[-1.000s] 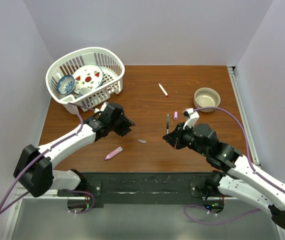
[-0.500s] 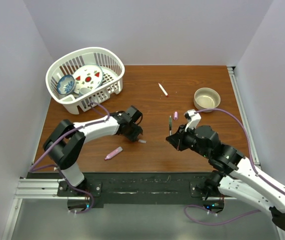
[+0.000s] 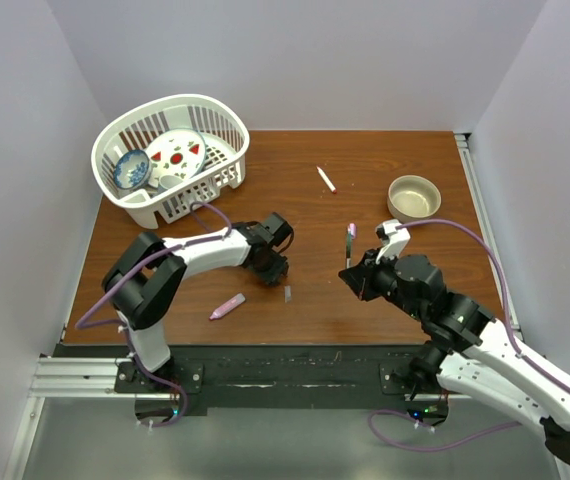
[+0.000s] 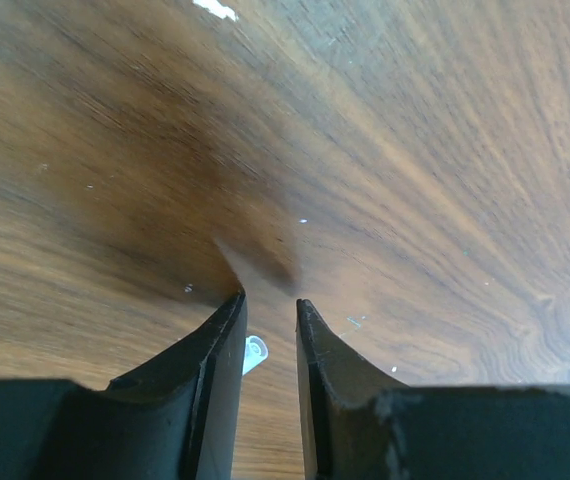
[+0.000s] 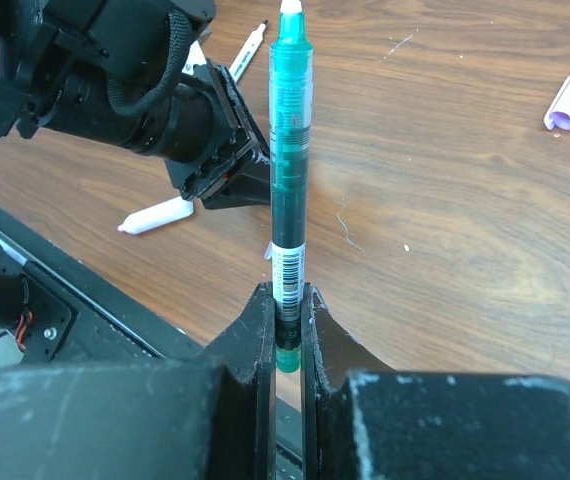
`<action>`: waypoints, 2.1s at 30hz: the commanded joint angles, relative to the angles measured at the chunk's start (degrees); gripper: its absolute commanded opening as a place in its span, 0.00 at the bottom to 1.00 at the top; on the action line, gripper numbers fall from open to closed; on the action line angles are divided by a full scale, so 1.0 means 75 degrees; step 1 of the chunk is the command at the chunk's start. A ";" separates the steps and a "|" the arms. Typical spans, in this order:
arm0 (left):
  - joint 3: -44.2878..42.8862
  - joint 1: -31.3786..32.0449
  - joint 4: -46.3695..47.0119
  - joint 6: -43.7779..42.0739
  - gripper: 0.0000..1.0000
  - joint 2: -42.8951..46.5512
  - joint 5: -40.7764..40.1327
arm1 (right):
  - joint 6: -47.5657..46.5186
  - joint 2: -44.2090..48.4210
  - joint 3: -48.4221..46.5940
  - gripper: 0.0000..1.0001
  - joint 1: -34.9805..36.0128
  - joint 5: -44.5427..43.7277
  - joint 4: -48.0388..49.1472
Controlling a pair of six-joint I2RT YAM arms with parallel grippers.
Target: Insert the pens into the pen caps
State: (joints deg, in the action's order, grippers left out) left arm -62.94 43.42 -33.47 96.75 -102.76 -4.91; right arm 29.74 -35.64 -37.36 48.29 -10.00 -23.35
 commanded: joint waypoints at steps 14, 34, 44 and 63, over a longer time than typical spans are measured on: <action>-0.0971 0.0843 -0.1174 -0.2304 0.35 0.0401 -0.1948 | -0.0250 0.0029 -0.0221 0.00 -0.0029 -0.0471 -0.0074; -0.0327 0.1523 0.0234 -0.5306 0.44 0.0061 -0.1455 | -0.0274 0.0345 -0.0502 0.00 -0.0029 -0.0717 -0.0530; -0.0479 0.1523 -0.0060 -0.5423 0.38 -0.0361 -0.1643 | -0.0262 0.0486 -0.0502 0.00 -0.0029 -0.0753 -0.0647; -0.0972 0.1523 -0.0834 -0.5506 0.00 -0.0713 -0.1678 | 0.0043 0.0592 -0.0163 0.00 -0.0040 0.0090 -0.0074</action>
State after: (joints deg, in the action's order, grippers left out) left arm -69.63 55.05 -39.18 55.79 -106.52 -16.97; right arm 28.91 -31.05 -38.89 48.29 -12.05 -28.34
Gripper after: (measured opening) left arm 0.082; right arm 0.070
